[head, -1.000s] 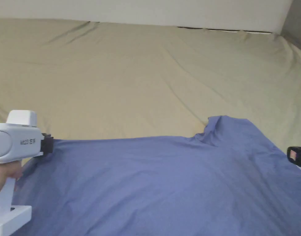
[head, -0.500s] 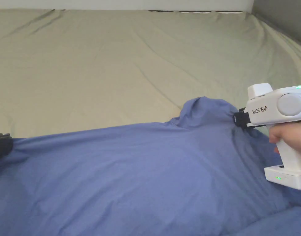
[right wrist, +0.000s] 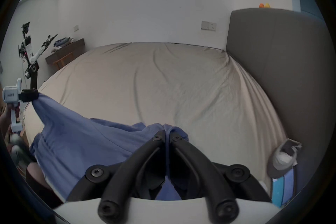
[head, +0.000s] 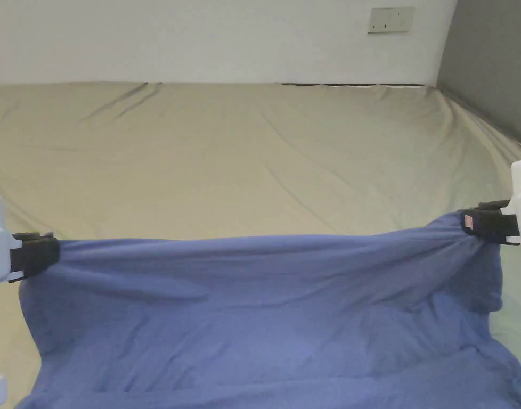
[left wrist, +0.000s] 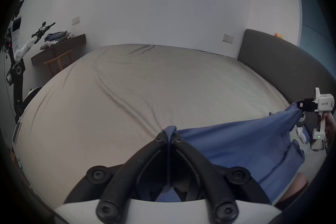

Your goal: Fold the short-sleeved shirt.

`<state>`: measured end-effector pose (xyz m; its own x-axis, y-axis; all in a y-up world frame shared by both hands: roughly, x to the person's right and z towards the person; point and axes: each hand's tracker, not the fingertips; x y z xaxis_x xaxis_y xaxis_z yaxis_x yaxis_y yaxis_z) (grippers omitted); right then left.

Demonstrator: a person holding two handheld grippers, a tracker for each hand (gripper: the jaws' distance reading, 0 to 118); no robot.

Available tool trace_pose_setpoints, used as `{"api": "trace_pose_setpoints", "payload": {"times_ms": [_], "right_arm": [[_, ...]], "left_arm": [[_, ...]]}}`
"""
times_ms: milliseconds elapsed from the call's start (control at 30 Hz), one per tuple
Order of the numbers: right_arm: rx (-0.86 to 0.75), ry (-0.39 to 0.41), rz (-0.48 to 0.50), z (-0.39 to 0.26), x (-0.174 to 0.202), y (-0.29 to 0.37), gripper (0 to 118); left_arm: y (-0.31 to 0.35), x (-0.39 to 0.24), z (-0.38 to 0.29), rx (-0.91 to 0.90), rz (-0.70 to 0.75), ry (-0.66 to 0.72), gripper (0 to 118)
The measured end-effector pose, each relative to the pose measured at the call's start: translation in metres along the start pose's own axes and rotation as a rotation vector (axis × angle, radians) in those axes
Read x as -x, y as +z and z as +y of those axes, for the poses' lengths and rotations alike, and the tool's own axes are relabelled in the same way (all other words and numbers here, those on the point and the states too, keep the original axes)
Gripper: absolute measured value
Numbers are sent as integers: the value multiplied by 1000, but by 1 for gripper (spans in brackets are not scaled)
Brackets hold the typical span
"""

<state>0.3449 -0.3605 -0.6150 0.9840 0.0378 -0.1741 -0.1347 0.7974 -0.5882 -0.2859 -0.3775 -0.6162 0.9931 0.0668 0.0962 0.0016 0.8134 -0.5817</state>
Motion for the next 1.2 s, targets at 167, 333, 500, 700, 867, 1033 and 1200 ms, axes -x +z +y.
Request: {"api": "trace_pose_setpoints", "payload": {"times_ms": [167, 333, 500, 700, 867, 1033, 1200], "right_arm": [[-14, -37, 23, -60, 7, 68, 3], [52, 10, 20, -131, 27, 96, 3], [167, 29, -21, -186, 35, 80, 3], [214, 32, -44, -208, 37, 69, 3], [221, 80, -76, -217, 38, 59, 3], [220, 61, -90, -220, 31, 54, 4], [185, -37, -90, -216, 24, 78, 56]], "left_arm": [[57, -3, -51, 23, -40, -8, 0], [80, -3, -109, 94, -57, 0, 0], [72, -5, -152, 207, -54, -30, 0], [50, 3, -181, 307, -32, -77, 0], [43, 4, -190, 300, -25, -83, 0], [45, 15, -190, 289, -45, -33, 6], [71, 35, -178, 307, -158, 76, 86]]}}
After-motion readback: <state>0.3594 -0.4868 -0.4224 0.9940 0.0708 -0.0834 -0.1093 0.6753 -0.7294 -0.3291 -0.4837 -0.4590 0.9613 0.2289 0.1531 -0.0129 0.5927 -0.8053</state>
